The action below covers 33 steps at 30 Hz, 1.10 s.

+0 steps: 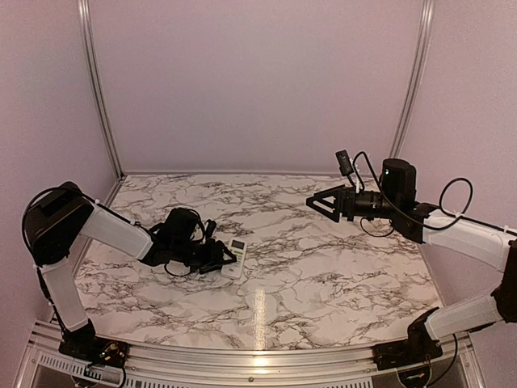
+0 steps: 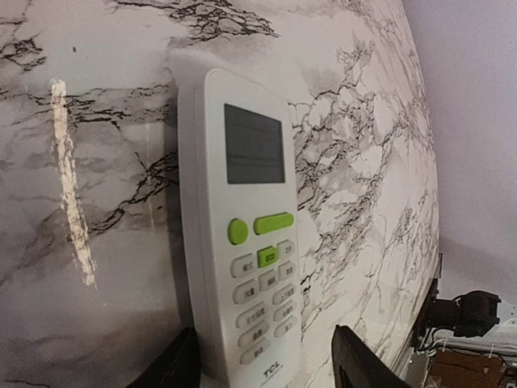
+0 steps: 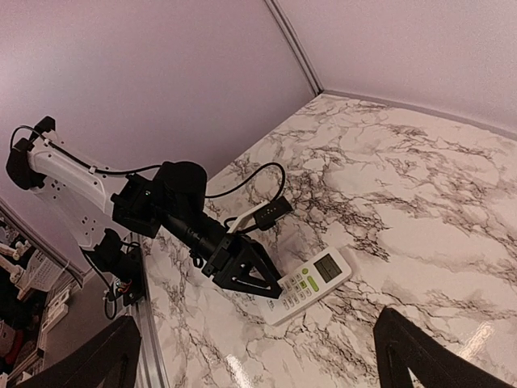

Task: Load the batteries into the remote control
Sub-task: Place the remote control at the center of the board, then reset both arms

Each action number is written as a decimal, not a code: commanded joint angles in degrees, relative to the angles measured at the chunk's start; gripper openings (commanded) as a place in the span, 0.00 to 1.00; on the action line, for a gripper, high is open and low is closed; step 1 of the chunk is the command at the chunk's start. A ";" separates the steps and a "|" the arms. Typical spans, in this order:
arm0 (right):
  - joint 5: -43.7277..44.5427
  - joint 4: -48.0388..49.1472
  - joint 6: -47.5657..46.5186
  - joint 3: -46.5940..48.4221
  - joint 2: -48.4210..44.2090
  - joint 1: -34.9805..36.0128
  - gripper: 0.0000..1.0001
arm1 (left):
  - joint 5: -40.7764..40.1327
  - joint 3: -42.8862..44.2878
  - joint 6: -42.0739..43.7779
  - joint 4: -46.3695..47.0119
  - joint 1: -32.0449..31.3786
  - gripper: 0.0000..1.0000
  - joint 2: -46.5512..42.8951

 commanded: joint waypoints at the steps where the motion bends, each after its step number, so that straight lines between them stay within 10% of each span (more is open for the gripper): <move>1: 0.10 -0.18 0.61 0.98 0.73 -0.32 0.99 | -4.95 1.85 4.53 -7.25 0.26 0.64 -4.26; 7: 0.23 -0.10 1.02 1.24 1.53 -0.24 0.99 | -12.46 6.66 12.46 -18.67 0.26 0.99 -9.25; 17: 7.76 -4.43 -1.35 5.70 8.07 4.63 0.99 | -25.74 16.90 23.60 -33.37 4.16 0.99 -18.84; 33: 18.94 6.95 0.33 -7.50 10.17 6.18 0.99 | -33.07 0.15 23.40 -26.02 12.67 0.99 -30.17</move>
